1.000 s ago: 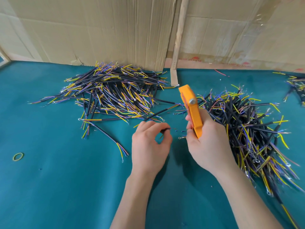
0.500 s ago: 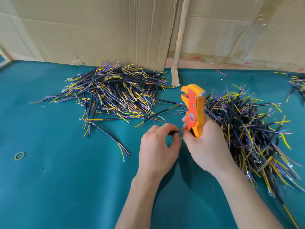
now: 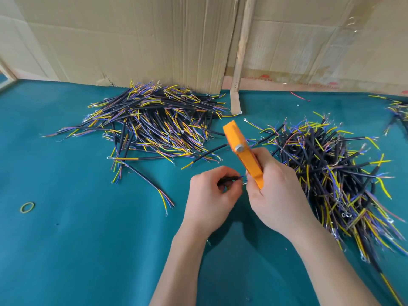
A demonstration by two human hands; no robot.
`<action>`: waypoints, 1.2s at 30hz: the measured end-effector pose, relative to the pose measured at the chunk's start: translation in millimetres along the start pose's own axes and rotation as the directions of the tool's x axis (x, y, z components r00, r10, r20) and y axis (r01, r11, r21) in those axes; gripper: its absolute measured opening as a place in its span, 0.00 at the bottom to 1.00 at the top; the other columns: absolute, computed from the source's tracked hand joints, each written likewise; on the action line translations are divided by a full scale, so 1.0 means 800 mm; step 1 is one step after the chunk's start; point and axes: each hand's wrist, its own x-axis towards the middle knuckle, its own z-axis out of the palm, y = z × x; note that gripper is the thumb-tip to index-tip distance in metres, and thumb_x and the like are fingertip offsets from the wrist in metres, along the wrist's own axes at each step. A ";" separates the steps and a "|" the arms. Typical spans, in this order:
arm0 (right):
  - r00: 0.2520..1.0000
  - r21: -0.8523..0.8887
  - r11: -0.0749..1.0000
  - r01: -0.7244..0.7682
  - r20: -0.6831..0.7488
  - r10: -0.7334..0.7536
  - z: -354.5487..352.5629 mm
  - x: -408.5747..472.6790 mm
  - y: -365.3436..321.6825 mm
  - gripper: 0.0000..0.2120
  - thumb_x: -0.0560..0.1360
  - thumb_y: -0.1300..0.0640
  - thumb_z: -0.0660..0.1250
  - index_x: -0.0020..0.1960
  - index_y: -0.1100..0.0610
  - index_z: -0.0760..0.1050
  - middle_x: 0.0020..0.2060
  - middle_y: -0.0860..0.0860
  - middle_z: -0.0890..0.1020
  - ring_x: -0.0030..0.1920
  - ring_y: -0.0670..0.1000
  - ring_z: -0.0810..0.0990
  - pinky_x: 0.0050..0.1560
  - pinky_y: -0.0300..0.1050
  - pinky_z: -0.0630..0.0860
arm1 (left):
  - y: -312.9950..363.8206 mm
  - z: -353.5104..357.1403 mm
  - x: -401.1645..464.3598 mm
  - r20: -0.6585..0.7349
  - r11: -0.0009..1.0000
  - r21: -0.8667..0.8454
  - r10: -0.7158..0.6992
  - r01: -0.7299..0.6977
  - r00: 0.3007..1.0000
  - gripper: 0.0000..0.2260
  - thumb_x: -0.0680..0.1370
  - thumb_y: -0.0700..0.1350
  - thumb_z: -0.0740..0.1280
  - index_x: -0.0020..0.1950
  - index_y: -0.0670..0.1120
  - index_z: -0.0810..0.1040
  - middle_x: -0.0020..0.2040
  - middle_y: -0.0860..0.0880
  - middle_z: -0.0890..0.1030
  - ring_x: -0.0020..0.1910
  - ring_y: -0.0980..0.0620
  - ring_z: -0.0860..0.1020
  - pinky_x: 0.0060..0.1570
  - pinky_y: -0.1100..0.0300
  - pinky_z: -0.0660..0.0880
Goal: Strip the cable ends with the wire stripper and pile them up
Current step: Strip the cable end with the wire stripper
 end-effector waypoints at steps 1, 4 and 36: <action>0.998 0.085 0.995 -0.060 -0.006 0.061 0.001 0.001 0.002 0.12 0.75 0.67 0.67 0.52 0.52 0.73 0.36 0.45 0.78 0.39 0.51 0.75 0.37 0.44 0.65 | -0.001 -0.001 0.001 -0.003 0.999 -0.030 -0.020 0.020 1.000 0.04 0.75 0.40 0.73 0.43 0.49 0.84 0.32 0.57 0.80 0.30 0.57 0.74 0.35 0.69 0.69; 0.964 0.422 0.871 -0.253 0.032 0.264 0.000 0.004 0.002 0.13 0.76 0.65 0.69 0.52 0.47 0.77 0.39 0.43 0.82 0.38 0.47 0.79 0.42 0.38 0.74 | 0.000 -0.002 0.001 0.003 0.992 -0.115 -0.048 0.048 0.999 0.03 0.75 0.43 0.73 0.43 0.51 0.85 0.35 0.53 0.83 0.36 0.50 0.79 0.40 0.61 0.75; 0.828 0.809 0.262 -0.527 0.418 0.375 -0.007 0.005 0.031 0.08 0.76 0.70 0.69 0.50 0.60 0.81 0.39 0.59 0.80 0.40 0.61 0.82 0.44 0.53 0.81 | 0.003 0.001 -0.003 -0.131 0.953 0.194 0.259 -0.231 0.957 0.06 0.74 0.36 0.74 0.46 0.47 0.86 0.34 0.65 0.71 0.36 0.67 0.70 0.40 0.76 0.63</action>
